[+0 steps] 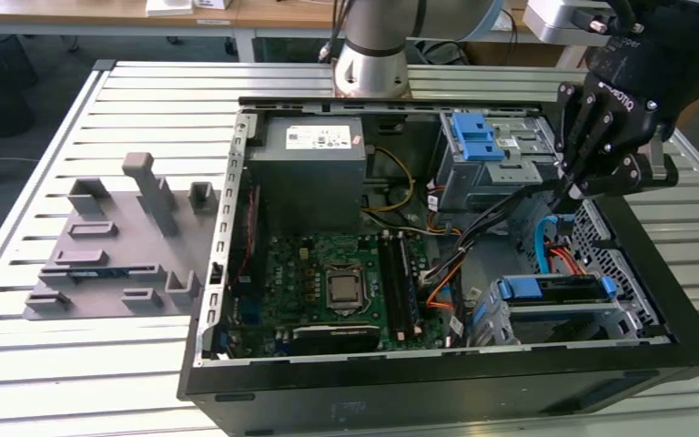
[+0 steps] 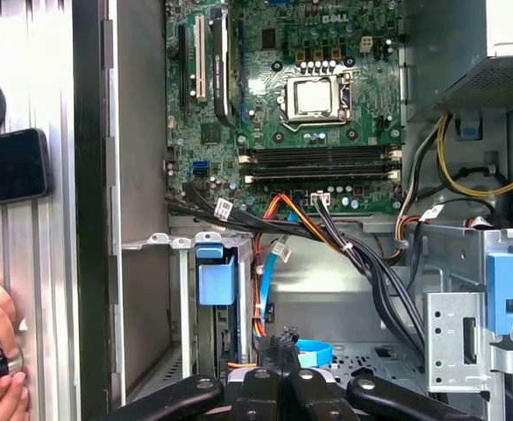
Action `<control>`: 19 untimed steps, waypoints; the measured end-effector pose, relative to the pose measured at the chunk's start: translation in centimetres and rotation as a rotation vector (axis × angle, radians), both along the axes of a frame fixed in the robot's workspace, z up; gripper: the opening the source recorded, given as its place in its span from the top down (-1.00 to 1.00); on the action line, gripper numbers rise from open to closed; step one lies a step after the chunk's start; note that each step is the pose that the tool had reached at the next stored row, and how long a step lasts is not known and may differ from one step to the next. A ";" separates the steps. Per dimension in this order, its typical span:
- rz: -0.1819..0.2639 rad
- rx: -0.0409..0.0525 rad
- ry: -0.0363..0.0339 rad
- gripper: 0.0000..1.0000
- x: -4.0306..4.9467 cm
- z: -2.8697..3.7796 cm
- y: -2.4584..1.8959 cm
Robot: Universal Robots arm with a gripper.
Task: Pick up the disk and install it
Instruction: 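Insert the second disk wire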
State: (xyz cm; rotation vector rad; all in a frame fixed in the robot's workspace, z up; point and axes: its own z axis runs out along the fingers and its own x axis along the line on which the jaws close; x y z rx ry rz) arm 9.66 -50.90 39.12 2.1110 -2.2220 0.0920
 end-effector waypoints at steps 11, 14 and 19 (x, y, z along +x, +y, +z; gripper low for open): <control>0.000 -0.0005 0.0000 0.65 0.26 -0.51 0.00; 0.000 -0.0050 0.0001 0.65 0.26 -0.62 0.01; 0.000 -0.0111 0.0001 0.51 0.27 -0.96 0.00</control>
